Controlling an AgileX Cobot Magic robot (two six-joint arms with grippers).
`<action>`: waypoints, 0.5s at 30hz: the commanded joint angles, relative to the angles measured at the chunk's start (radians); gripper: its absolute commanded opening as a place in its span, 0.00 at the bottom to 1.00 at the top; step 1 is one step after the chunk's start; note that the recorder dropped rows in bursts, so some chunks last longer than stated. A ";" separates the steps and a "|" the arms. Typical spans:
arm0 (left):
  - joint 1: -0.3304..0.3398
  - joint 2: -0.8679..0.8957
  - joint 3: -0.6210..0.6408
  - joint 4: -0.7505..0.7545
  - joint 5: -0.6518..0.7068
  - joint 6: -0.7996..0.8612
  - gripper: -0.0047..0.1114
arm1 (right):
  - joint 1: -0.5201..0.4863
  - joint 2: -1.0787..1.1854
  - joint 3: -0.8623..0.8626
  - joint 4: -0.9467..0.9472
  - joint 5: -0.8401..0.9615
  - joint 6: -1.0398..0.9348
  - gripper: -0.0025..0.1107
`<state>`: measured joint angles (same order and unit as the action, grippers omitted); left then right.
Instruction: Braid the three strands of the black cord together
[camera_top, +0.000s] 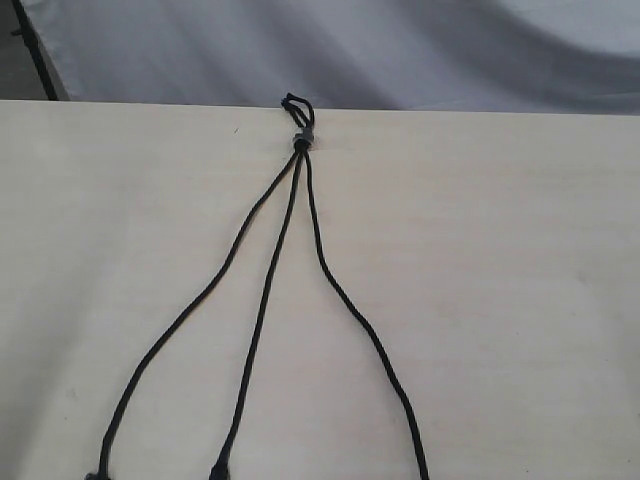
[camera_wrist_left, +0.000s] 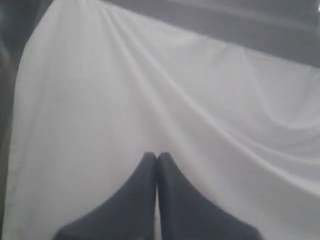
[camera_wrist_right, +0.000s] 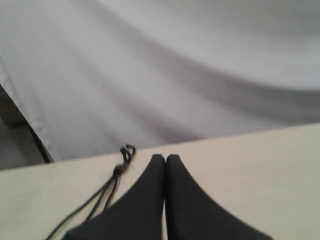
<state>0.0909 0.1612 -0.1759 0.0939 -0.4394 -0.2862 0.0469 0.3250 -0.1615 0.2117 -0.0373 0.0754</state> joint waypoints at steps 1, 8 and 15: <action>-0.007 0.181 -0.035 0.015 0.148 -0.005 0.04 | 0.005 0.321 -0.089 -0.003 0.104 -0.020 0.02; -0.007 0.481 -0.035 0.086 0.275 0.001 0.04 | 0.215 0.864 -0.270 0.020 0.208 -0.020 0.02; -0.007 0.762 -0.035 0.086 0.293 -0.019 0.04 | 0.588 1.228 -0.518 0.046 0.261 -0.017 0.15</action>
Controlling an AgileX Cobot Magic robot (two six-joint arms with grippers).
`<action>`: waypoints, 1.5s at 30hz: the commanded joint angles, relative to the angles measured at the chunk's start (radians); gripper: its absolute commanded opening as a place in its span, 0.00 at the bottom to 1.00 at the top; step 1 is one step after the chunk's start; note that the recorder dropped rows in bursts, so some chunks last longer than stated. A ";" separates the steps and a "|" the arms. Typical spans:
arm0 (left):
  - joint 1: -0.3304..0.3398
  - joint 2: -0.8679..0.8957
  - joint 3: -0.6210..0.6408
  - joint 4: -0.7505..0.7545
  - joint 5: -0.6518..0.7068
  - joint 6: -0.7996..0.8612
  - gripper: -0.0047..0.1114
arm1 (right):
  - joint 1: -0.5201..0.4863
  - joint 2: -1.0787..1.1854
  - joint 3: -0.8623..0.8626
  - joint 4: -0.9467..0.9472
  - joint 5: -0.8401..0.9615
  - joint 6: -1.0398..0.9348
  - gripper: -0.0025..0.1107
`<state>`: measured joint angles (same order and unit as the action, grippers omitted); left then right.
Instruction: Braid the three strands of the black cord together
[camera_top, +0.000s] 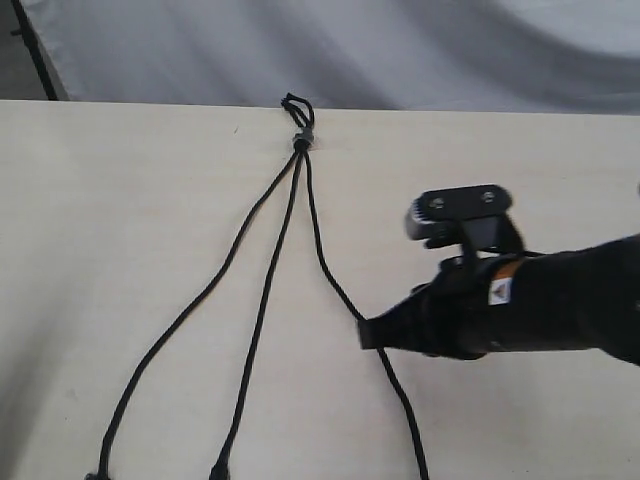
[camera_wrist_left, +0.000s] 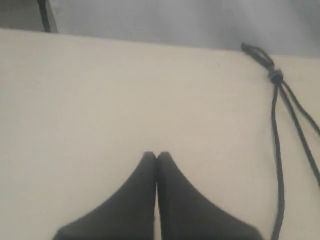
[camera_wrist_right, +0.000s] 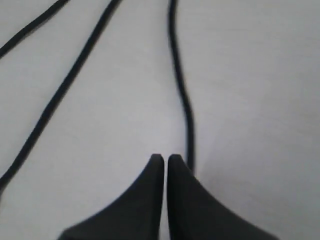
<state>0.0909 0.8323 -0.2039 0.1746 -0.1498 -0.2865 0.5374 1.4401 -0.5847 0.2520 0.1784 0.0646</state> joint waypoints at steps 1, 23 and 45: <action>-0.007 0.110 -0.007 0.005 0.004 -0.029 0.04 | 0.122 0.147 -0.128 0.006 0.065 -0.006 0.22; -0.101 0.220 -0.047 0.005 0.078 -0.070 0.40 | 0.262 0.528 -0.546 -0.019 0.301 -0.006 0.43; -0.101 0.220 -0.047 0.005 0.064 -0.070 0.40 | 0.262 0.599 -0.762 -0.262 0.626 0.000 0.02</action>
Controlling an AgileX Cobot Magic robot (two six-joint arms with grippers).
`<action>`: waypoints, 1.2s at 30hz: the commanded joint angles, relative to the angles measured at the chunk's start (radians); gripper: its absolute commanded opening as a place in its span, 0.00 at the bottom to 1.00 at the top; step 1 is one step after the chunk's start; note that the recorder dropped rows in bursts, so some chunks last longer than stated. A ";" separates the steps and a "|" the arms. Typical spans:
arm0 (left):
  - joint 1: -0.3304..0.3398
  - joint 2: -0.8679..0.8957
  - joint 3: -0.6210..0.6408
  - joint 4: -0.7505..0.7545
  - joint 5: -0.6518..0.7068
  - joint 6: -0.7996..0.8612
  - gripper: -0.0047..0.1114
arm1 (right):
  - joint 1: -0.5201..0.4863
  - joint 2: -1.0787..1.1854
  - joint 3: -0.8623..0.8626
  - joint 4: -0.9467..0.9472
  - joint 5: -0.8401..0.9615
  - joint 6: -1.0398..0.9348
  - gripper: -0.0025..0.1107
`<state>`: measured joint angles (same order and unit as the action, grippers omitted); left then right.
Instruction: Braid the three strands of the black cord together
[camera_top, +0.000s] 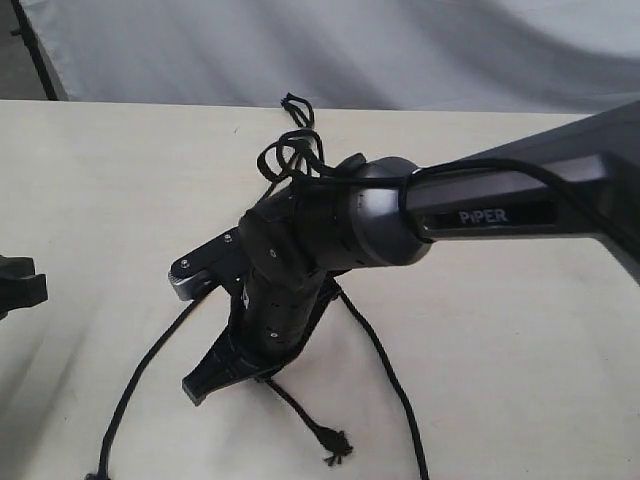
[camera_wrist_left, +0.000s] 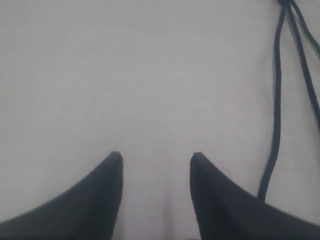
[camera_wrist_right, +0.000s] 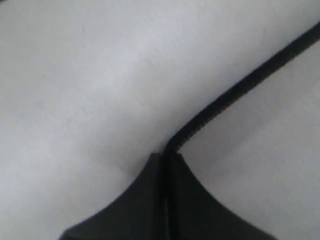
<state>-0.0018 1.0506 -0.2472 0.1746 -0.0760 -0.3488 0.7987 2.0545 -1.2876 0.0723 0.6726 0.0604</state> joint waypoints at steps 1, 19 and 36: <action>-0.009 0.002 -0.004 0.005 -0.007 -0.008 0.40 | -0.002 -0.028 -0.087 -0.131 0.172 0.004 0.02; -0.009 0.002 -0.004 0.005 -0.005 -0.019 0.40 | -0.438 -0.087 -0.154 -0.414 0.299 0.074 0.02; -0.009 0.002 -0.004 0.005 -0.007 -0.018 0.40 | -0.575 0.035 -0.026 -0.331 0.226 0.045 0.02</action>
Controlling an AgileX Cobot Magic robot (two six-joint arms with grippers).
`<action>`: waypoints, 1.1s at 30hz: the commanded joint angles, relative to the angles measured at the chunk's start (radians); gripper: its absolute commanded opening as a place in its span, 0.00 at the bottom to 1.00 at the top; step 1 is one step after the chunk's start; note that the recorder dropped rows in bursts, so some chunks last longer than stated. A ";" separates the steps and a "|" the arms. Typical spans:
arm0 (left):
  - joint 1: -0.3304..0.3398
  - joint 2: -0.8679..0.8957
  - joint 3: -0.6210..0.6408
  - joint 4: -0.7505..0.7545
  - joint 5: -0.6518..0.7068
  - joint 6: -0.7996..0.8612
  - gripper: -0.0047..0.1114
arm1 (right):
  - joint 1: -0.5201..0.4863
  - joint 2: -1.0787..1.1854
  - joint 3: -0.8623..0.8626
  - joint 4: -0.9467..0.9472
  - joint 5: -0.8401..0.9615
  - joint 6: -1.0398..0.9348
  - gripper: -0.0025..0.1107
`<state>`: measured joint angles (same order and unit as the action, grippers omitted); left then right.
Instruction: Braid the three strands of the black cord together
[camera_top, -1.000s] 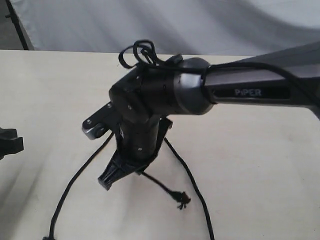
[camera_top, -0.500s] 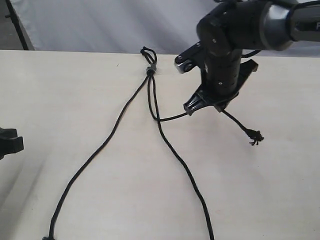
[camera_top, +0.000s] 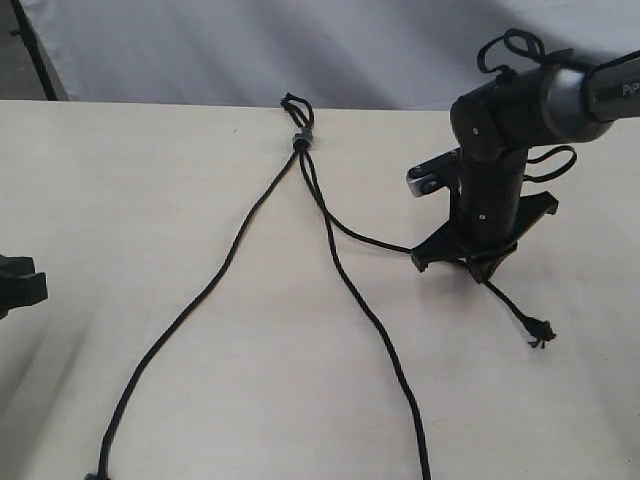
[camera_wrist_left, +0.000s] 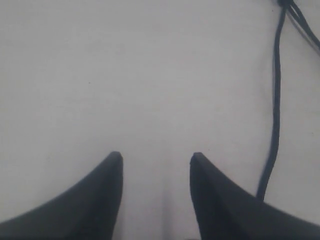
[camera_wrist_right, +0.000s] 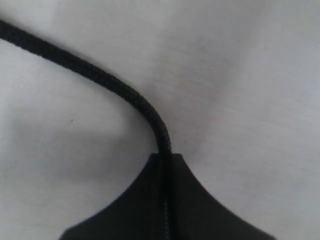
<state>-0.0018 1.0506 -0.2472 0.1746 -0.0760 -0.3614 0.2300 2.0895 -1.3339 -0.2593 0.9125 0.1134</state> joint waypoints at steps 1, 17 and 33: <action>-0.009 0.002 -0.004 0.005 -0.007 -0.006 0.40 | -0.007 -0.002 0.021 0.001 -0.014 -0.008 0.02; -0.009 0.002 -0.004 0.005 -0.019 -0.006 0.40 | -0.004 0.000 0.021 -0.023 -0.014 -0.004 0.02; -0.011 0.002 -0.004 0.005 -0.019 -0.006 0.04 | 0.052 -0.121 0.021 -0.108 -0.023 0.067 0.83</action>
<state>-0.0069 1.0506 -0.2472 0.1746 -0.0840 -0.3614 0.2825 2.0478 -1.3123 -0.3632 0.8946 0.1978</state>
